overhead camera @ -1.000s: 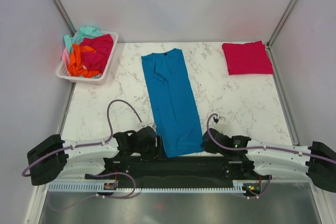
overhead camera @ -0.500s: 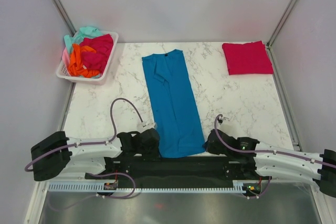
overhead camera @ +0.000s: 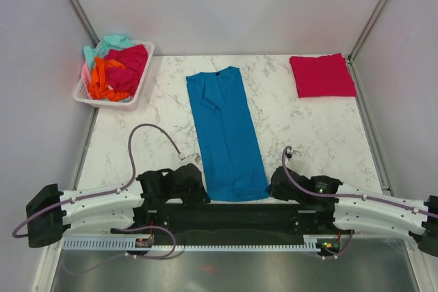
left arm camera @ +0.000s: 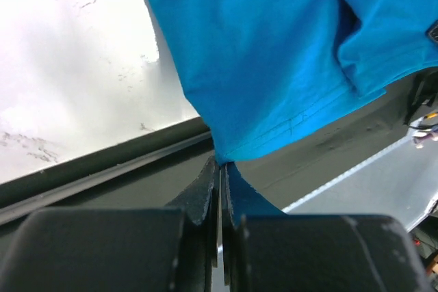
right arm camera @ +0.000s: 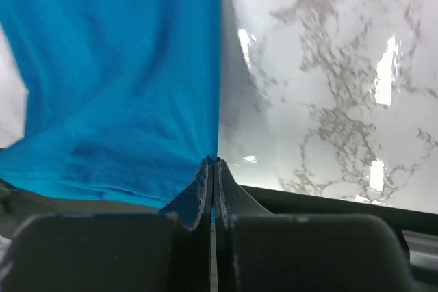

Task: Fold and stack the t-shirts
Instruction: Fold the tshirt

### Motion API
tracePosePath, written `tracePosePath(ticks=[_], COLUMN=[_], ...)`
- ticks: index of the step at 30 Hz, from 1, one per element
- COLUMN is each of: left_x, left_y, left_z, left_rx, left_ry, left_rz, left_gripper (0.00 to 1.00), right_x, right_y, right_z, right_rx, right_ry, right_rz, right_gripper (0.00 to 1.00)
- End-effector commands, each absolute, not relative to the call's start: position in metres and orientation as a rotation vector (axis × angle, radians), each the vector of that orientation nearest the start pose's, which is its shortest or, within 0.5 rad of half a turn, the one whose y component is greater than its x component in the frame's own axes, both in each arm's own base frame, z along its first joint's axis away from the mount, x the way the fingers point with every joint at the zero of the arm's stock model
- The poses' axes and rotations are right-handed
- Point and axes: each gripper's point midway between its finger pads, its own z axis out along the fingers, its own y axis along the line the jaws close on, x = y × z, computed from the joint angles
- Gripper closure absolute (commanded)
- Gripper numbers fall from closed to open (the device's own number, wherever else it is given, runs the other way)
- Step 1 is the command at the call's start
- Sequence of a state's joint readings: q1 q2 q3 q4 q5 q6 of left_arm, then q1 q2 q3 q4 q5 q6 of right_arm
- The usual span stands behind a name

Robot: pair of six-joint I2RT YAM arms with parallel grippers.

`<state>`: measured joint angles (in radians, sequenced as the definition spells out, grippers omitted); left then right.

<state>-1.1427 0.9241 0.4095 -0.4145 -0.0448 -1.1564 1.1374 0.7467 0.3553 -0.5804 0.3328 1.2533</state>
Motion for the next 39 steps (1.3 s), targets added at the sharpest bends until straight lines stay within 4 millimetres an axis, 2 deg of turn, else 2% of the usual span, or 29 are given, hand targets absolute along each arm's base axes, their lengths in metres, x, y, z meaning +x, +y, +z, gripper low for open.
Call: tracePosePath(ticks=[1,2,3,4,5,6,7,8,9,11,12,13,15,16,17,22,23,24,27,28,29,31,32,34,35,37,39], left_x=[0.088,0.091,0.099,0.103,0.107,0.117,0.122,0.126,0.134,0.156,0.169,0.177,0.196,0.203,0.212,0.253,0.261,0.269,0.288,0.294,0.300,0.312,0.318,0.327,0.332,0.339,0.348], left_y=[-0.242,-0.241,-0.247,-0.241,-0.241,-0.243,-0.242,-0.241,-0.242,-0.232,-0.227,-0.226,-0.221,-0.220,-0.223,-0.216,-0.215,-0.212,-0.206,-0.205,-0.206,-0.200,-0.200,-0.196,-0.197,-0.192,-0.191], left_z=[0.083,0.089,0.106,0.106,0.112,0.125,0.128,0.132,0.141,0.145,0.153,0.154,0.164,0.166,0.167,0.165,0.168,0.159,0.155,0.147,0.149,0.138,0.140,0.130,0.130,0.121,0.122], left_rx=[-0.046,-0.037,-0.036,-0.015,-0.010,-0.007,-0.006,-0.007,-0.014,-0.053,-0.064,-0.063,-0.060,-0.060,-0.055,-0.051,-0.055,-0.058,-0.082,-0.090,-0.095,-0.118,-0.111,-0.131,-0.132,-0.154,-0.167], left_ry=[2.648,2.636,2.599,2.609,2.602,2.576,2.575,2.573,2.554,2.537,2.520,2.517,2.498,2.495,2.503,2.502,2.489,2.514,2.517,2.534,2.528,2.551,2.547,2.571,2.571,2.591,2.583], left_rz=[-0.811,-0.799,-0.811,-0.757,-0.745,-0.753,-0.738,-0.741,-0.758,-0.735,-0.741,-0.733,-0.726,-0.720,-0.718,-0.642,-0.624,-0.594,-0.561,-0.546,-0.550,-0.525,-0.530,-0.517,-0.522,-0.508,-0.511], left_gripper=[0.98,0.98,0.98,0.98,0.98,0.98,0.98,0.98,0.98,0.98,0.98,0.98,0.98,0.98,0.98,0.98,0.98,0.98,0.98,0.98,0.98,0.98,0.98,0.98,0.98,0.98,0.98], right_x=[0.132,0.141,0.150,0.156,0.167,0.174,0.181,0.193,0.201,0.221,0.228,0.242,0.256,0.269,0.278,0.318,0.332,0.338,0.361,0.370,0.374,0.385,0.391,0.403,0.408,0.417,0.422], right_y=[0.177,0.175,0.182,0.182,0.186,0.189,0.191,0.192,0.194,0.194,0.198,0.197,0.202,0.201,0.203,0.207,0.206,0.205,0.203,0.200,0.202,0.197,0.201,0.200,0.201,0.204,0.209], right_z=[0.091,0.101,0.116,0.122,0.139,0.136,0.140,0.154,0.152,0.168,0.167,0.178,0.177,0.187,0.182,0.181,0.178,0.174,0.164,0.166,0.158,0.155,0.152,0.154,0.144,0.138,0.133], right_rx=[0.306,0.312,0.308,0.254,0.267,0.243,0.230,0.220,0.211,0.207,0.199,0.222,0.181,0.202,0.173,0.133,0.142,0.119,0.116,0.119,0.108,0.119,0.104,0.110,0.101,0.093,0.073], right_ry=[2.419,2.381,2.363,2.358,2.338,2.357,2.356,2.336,2.346,2.318,2.329,2.310,2.329,2.309,2.324,2.337,2.349,2.358,2.387,2.382,2.403,2.406,2.413,2.408,2.425,2.441,2.452], right_rz=[0.506,0.480,0.480,0.446,0.455,0.398,0.378,0.366,0.324,0.308,0.310,0.319,0.307,0.312,0.285,0.259,0.239,0.222,0.211,0.208,0.211,0.209,0.223,0.234,0.226,0.240,0.255], right_gripper=[1.00,1.00,1.00,1.00,1.00,1.00,1.00,1.00,1.00,1.00,1.00,1.00,1.00,1.00,1.00,1.00,1.00,1.00,1.00,1.00,1.00,1.00,1.00,1.00,1.00,1.00,1.00])
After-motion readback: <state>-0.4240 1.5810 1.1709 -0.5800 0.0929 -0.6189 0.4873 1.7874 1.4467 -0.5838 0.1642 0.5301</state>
